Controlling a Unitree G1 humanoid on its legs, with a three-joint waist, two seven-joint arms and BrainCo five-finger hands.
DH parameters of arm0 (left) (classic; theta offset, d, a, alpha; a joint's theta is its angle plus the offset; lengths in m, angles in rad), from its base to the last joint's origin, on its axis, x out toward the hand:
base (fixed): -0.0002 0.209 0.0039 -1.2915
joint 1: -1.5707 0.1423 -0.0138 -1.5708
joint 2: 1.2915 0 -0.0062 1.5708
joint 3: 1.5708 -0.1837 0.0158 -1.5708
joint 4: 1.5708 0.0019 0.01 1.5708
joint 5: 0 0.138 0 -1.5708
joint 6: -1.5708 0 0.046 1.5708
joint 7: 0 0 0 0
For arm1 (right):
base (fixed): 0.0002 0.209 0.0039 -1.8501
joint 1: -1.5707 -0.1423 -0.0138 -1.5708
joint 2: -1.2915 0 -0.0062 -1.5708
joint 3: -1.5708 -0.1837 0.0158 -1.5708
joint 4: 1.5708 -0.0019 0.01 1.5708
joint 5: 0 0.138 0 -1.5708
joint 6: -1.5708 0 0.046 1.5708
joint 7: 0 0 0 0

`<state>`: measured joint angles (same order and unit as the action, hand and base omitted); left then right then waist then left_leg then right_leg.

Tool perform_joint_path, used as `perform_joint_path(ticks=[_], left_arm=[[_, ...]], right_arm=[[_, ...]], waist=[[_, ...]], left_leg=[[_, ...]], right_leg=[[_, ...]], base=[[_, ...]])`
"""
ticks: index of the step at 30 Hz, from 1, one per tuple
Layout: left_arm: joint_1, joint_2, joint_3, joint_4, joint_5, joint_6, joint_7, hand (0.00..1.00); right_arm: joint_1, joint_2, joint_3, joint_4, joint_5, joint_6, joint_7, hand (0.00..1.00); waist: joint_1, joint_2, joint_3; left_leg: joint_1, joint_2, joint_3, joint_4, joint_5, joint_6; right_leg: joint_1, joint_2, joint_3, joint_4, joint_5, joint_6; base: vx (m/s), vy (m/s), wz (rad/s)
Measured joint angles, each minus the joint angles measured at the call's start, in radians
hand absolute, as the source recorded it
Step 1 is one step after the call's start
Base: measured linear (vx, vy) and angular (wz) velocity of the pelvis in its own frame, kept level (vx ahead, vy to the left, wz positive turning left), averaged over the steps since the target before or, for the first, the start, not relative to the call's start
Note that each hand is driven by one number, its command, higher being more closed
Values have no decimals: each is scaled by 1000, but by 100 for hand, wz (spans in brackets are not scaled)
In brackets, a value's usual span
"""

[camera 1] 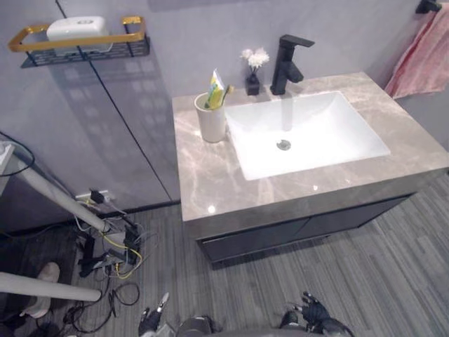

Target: Organize washtable

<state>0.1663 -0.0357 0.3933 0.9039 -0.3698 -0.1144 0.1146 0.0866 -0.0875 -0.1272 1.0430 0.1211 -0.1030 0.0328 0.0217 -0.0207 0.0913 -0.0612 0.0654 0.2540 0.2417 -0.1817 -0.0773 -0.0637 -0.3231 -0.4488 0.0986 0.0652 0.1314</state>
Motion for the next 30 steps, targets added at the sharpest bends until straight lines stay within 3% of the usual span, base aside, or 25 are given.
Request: perform_joint_path(ticks=[4, 5, 6, 7, 8, 10, 12, 14, 15, 16, 17, 18, 19, 20, 21, 22, 24, 27, 28, 30], left_arm=[[-25, 32, -34, 11, 58, 9, 2, 0], [-32, 32, -33, 11, 70, 15, 2, 0], [-23, 28, -32, 13, 72, 18, 2, 0], [-25, 21, -30, 14, 72, 18, 2, 0], [-29, 27, -28, 15, 72, 18, 3, 0], [-24, 42, -24, 43, 72, 19, 1, 0], [4, 39, 4, 67, 71, 21, -3, 0], [15, 35, 12, 81, 70, 24, -6, 0], [26, 26, 37, 85, 65, 24, -8, 0], [29, 30, 43, 88, 65, 26, -8, 0], [30, 15, 39, 88, 65, 31, -11, 0], [38, 4, 37, 88, 64, 30, -16, 0], [22, 1, 22, 83, 57, 20, -24, 0], [13, 5, 10, 80, 55, 18, -25, 0], [-14, 9, 5, 80, 48, 19, -23, 0], [-29, -1, -4, 75, 47, 18, -22, 0], [-29, -1, -44, 64, 48, 13, -23, 0], [-33, -2, -95, 43, 49, 7, -24, 0], [-31, 2, -116, 42, 49, 5, -22, 0], [-34, 15, -126, 35, 50, 0, -22, 0]], right_arm=[[14, -6, -23, -23, -2, 4, -8, 0], [26, -6, -22, -36, -2, 2, -7, 0], [23, -16, -23, -43, -1, 0, -7, 0], [18, -18, -30, -47, 6, 3, -4, 0], [17, -18, -46, -51, 9, 0, -4, 0], [18, -17, -59, -19, 7, -3, 1, 0], [10, -18, -59, 21, 3, -4, 15, 0], [2, -18, -58, 42, 2, -4, 15, 0], [-21, -19, -52, 62, -7, -4, 15, 0], [-33, -21, -51, 68, -10, -5, 15, 0], [-39, -32, -44, 71, -13, -6, 15, 0], [-42, -38, -38, 70, -12, -6, 13, 0], [-38, -52, -15, 76, -12, -5, 13, 0], [-39, -54, -3, 79, -12, -4, 14, 0], [-42, -57, 31, 80, -12, -3, 14, 0], [-45, -60, 51, 79, -12, -2, 12, 0], [-36, -45, 77, 79, -15, -1, 14, 0], [-39, -36, 97, 75, -18, -5, 14, 0], [-33, -27, 97, 76, -19, -4, 13, 0], [-19, -13, 94, 68, -18, -9, 13, 0]], waist=[[-8, -8, 16], [-8, -7, 19], [-5, 29, 20], [-6, 29, 26], [-11, 33, 37], [-7, 22, 36], [-9, 7, 26], [-7, -2, 18], [-2, -18, 7], [-4, -9, 10], [1, 20, -10], [4, 38, -34], [-6, 23, -43], [-5, 11, -45], [-2, 7, -38], [-6, 40, -40], [0, 34, -39], [-5, 40, -44], [-1, 34, -45], [-7, 22, -45]], left_leg=[[37, -31, 64, 17, -23, 40], [52, -34, 99, 8, -25, 59], [76, -16, 163, -39, -11, 103], [80, -14, 193, -42, -13, 113], [93, -14, 227, -47, -15, 121], [109, -10, 313, -39, -27, 141], [108, 11, 424, -20, -35, 152], [98, 33, 491, 10, -48, 160], [76, 75, 573, 66, -68, 159], [69, 100, 596, 89, -75, 153], [35, 121, 608, 61, -69, 143], [24, 128, 626, 28, -40, 137], [25, 121, 695, 26, -18, 118], [20, 121, 718, 43, -18, 117], [6, 144, 730, 80, -21, 113], [3, 198, 728, 113, -15, 107], [-7, 252, 723, 199, -20, 101], [-51, 228, 638, 92, 18, 86], [-55, 221, 603, 58, 72, 86], [-28, 204, 594, 25, 97, 72]], right_leg=[[-32, -53, 4, 85, 12, -19], [-47, -56, -17, 88, 50, -68], [-37, -36, -45, 44, 96, -127], [-55, -54, -106, 139, 44, -142], [-81, -101, -196, 381, -85, -153], [-61, -133, -282, 633, -204, -172], [-6, -147, -353, 767, -243, -188], [18, -158, -378, 771, -239, -195], [24, -159, -397, 719, -246, -199], [4, -124, -402, 676, -248, -203], [-10, -1, -356, 508, -248, -203], [-7, 43, -334, 438, -275, -188], [-1, 33, -292, 407, -326, -121], [12, 29, -274, 351, -326, -97], [33, 71, -237, 241, -321, -50], [63, 143, -227, 152, -263, -73], [115, 197, -199, 51, -231, -93], [147, 227, -181, 2, -217, -105], [157, 237, -180, -2, -217, -105], [179, 238, -192, -17, -213, -99]], base=[[-30, 137, -36], [-91, 162, -86], [-107, 137, -95], [-136, 122, -107], [-122, 129, -92], [-105, 125, -109], [-91, 29, -142], [-75, -63, -150], [-150, -188, -171], [-182, -205, -217], [-175, -178, -151], [-165, -243, -159], [-126, -254, -104], [-105, -388, -117], [-46, -337, -93], [-46, -345, -84], [-20, -203, -57], [3, -134, -36], [43, -57, 5], [67, -48, 17]])
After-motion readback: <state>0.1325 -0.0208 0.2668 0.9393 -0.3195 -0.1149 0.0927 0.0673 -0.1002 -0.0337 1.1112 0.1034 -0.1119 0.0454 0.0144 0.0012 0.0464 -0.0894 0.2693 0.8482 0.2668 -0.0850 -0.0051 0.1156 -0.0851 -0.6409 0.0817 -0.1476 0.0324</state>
